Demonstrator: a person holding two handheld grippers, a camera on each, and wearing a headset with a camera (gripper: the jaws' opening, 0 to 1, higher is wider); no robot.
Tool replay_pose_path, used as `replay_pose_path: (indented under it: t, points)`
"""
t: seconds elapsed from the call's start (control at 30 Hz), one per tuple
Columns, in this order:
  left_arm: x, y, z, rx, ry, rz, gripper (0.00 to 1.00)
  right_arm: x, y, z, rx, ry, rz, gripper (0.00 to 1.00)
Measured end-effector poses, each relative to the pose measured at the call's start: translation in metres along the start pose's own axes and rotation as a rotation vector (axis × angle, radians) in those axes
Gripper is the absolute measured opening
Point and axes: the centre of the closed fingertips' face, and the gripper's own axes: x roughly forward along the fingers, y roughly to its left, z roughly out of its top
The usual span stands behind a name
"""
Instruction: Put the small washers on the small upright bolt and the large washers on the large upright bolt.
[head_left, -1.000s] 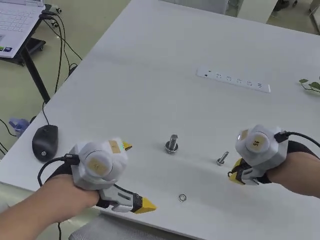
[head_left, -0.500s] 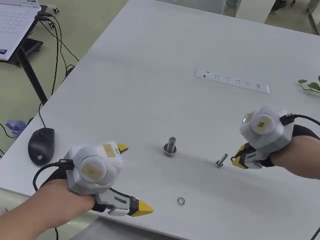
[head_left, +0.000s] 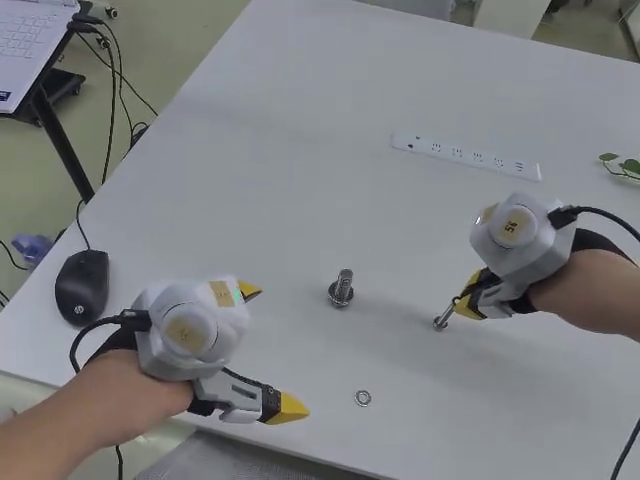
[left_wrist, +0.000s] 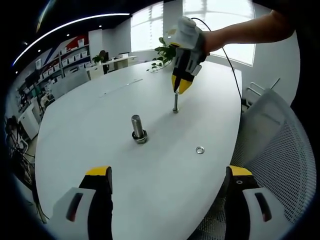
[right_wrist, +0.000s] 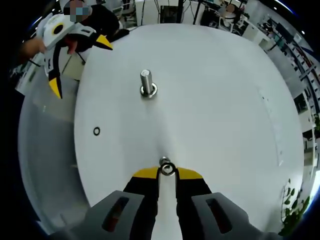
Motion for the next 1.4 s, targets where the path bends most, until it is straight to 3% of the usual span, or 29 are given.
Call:
replay_pose_path:
  t: [0.6,1.13,1.4]
  points:
    - [0.000,-0.003,-0.008,-0.014,0.014,-0.010,0.90,0.013,0.003,-0.003,-0.006,0.038,0.032,0.12]
    - [0.003,-0.002,-0.009,-0.012,0.020,-0.022,0.89,0.036,0.004,-0.010,-0.029,0.078,0.055,0.12]
    - [0.002,-0.001,-0.014,-0.001,0.038,-0.030,0.88,0.049,0.004,-0.014,-0.026,0.094,0.065,0.12]
